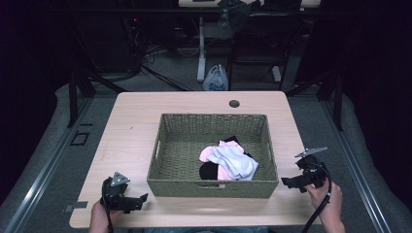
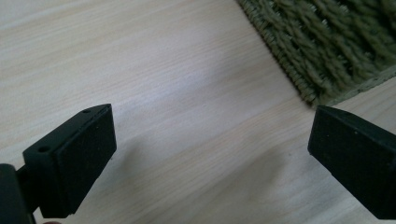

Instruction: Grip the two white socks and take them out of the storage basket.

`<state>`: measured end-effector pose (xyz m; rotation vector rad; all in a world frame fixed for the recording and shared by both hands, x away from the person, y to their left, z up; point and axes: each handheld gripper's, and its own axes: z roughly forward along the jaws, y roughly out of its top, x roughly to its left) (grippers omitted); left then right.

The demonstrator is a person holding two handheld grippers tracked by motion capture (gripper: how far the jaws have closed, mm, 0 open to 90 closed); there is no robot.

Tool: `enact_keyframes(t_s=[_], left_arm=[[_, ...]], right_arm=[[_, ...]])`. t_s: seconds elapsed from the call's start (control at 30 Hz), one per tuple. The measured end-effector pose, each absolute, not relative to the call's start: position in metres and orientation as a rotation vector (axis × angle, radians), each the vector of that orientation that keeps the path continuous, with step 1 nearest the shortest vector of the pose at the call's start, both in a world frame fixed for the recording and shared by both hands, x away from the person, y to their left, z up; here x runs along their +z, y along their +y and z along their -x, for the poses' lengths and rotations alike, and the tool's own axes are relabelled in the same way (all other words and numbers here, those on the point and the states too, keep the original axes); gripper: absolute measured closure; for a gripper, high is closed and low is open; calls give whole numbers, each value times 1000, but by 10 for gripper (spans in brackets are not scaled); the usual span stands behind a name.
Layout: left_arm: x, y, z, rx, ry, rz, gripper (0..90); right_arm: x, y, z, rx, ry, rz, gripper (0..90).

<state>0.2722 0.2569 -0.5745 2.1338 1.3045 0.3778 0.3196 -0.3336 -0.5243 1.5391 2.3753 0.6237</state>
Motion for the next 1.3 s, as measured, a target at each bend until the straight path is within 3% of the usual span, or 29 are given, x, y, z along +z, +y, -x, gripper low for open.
enact_keyframes(t_s=[0.77,1.3], left_arm=[[-574,259,-271,372,1304,-2120,13],[-574,260,-271,375,1314,-2112,14]], right_arm=[[-476,-340,-332,739,2313,-1547,0],[-432,-313,-348,752,2351,-1443,2]])
